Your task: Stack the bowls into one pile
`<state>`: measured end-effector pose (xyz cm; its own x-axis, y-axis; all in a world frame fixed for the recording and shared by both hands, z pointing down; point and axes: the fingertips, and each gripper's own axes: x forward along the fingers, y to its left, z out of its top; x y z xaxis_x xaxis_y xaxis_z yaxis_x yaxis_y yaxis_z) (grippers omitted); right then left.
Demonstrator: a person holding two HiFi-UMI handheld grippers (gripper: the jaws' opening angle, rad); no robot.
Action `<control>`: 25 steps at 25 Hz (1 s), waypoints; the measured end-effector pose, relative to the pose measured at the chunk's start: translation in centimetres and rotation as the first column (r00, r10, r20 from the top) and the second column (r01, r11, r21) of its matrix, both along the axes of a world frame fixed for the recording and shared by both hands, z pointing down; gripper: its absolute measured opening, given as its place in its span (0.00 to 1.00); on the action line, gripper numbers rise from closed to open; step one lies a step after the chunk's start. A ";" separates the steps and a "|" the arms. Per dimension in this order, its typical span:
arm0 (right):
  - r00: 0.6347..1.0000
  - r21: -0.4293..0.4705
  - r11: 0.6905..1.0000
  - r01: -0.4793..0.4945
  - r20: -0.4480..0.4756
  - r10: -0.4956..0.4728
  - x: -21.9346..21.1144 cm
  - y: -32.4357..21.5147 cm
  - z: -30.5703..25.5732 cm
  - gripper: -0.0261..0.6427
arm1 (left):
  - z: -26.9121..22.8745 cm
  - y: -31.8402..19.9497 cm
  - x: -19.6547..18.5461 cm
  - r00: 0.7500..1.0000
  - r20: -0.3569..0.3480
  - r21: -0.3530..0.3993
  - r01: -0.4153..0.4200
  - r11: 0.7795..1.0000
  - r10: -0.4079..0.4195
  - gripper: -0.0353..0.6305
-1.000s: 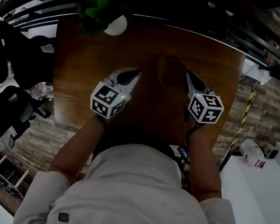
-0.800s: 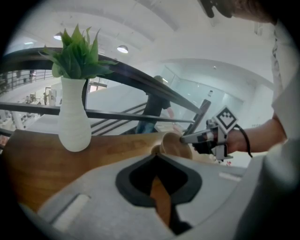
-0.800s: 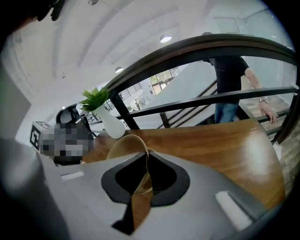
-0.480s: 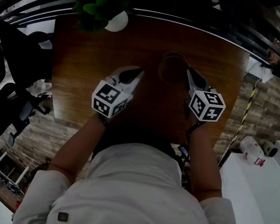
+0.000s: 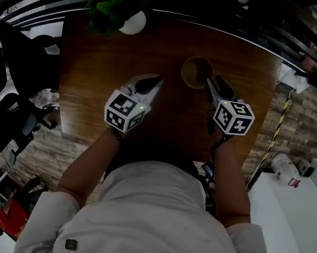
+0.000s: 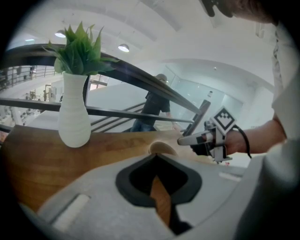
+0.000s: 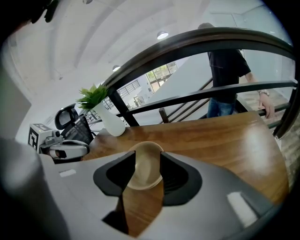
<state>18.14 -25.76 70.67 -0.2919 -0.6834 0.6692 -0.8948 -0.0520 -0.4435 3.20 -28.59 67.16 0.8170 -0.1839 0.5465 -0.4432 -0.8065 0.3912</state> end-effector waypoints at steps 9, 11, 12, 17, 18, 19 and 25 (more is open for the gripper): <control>1.000 0.024 0.999 0.024 -0.012 -0.024 -0.7 1.3 -2.4 0.25 | -2.3 1.3 -0.1 1.000 -0.012 0.028 -0.002 1.000 0.002 0.06; 0.999 0.043 0.999 0.018 -0.028 -0.016 -0.7 1.8 -3.5 0.21 | -3.1 1.6 -0.1 1.000 -0.016 0.041 -0.004 0.999 0.005 0.06; 0.999 0.057 0.998 0.011 -0.039 -0.008 -0.6 2.0 -4.2 0.19 | -3.6 1.8 -0.2 1.000 -0.018 0.048 -0.005 0.999 0.006 0.06; 0.996 0.135 0.991 -0.009 -0.083 0.021 0.1 3.5 -8.4 0.07 | -7.2 2.7 0.1 0.999 -0.038 0.107 -0.010 0.994 0.014 0.06; 0.996 0.148 0.989 -0.011 -0.085 0.024 0.0 3.9 -9.1 0.06 | -7.8 3.0 0.1 0.999 -0.042 0.118 -0.011 0.993 0.016 0.06; 0.996 0.161 0.987 -0.012 -0.087 0.027 0.0 4.3 -9.9 0.05 | -8.5 3.4 0.0 0.999 -0.047 0.128 -0.011 0.992 0.017 0.06; 0.993 0.235 0.972 0.020 -0.115 0.007 -1.2 7.2 -14.8 0.05 | -12.9 6.0 -0.8 0.997 -0.081 0.192 0.001 0.981 0.015 0.06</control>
<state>16.93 -18.57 55.91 -0.2280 -0.8238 0.5190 -0.9402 0.0477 -0.3373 2.37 -22.58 54.29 0.8590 -0.2731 0.4331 -0.4105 -0.8729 0.2637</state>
